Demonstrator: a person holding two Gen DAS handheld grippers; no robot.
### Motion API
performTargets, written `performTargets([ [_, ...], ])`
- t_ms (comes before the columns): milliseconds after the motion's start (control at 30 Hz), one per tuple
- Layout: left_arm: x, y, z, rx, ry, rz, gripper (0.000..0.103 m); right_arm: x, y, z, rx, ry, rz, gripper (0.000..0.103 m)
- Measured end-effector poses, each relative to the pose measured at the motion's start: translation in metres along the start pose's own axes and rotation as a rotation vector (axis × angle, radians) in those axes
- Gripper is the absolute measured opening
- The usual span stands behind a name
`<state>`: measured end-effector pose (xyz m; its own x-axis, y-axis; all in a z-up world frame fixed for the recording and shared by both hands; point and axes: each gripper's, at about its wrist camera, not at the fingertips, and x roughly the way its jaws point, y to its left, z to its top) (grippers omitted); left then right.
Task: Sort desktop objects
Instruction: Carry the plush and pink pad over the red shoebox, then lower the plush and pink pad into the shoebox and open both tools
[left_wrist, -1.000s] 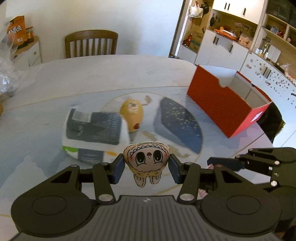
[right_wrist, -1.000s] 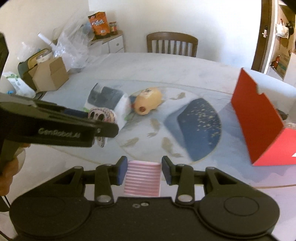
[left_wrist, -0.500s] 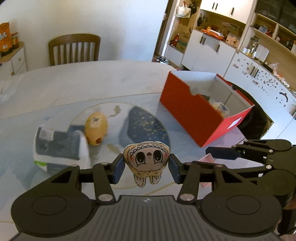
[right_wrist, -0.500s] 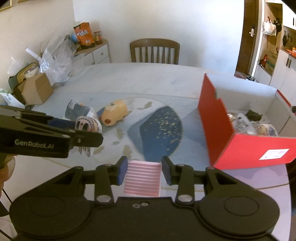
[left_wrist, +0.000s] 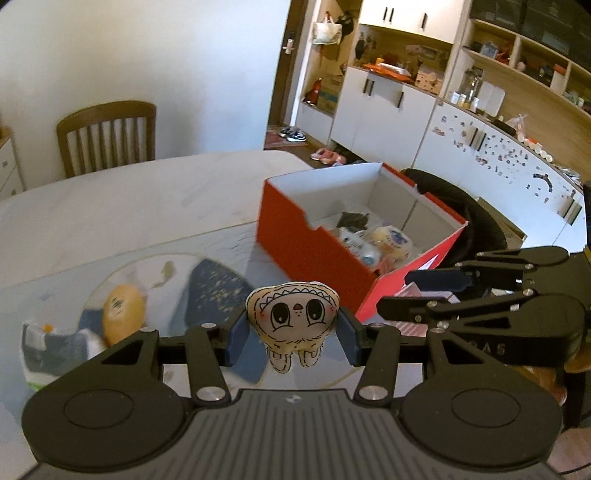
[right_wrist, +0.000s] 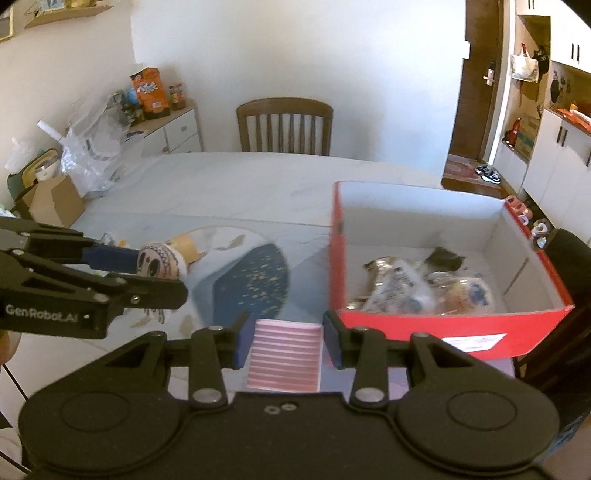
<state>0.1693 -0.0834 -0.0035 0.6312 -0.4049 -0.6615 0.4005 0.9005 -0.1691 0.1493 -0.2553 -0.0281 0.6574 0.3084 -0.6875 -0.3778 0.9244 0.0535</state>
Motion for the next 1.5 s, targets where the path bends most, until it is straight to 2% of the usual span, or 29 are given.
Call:
performTargets([
  [500, 0.045, -0.065, 0.042, 0.08, 0.013, -0.036, 0.05, -0.005, -0.097, 0.021, 0.032, -0.053, -0.059, 0.04],
  [700, 0.065, -0.084, 0.062, 0.116, 0.024, -0.049, 0.05, 0.003, -0.122, 0.034, 0.02, -0.066, -0.08, 0.04],
  [1033, 0.109, -0.097, 0.084, 0.128, 0.094, -0.041, 0.05, 0.032, -0.15, 0.05, 0.007, -0.053, -0.1, 0.04],
  [1300, 0.146, -0.101, 0.097, 0.146, 0.14, 0.005, 0.05, 0.058, -0.176, 0.056, 0.031, -0.025, -0.113, 0.04],
  [1500, 0.173, -0.094, 0.111, 0.132, 0.165, 0.029, 0.05, 0.083, -0.189, 0.06, 0.019, 0.032, -0.107, 0.04],
])
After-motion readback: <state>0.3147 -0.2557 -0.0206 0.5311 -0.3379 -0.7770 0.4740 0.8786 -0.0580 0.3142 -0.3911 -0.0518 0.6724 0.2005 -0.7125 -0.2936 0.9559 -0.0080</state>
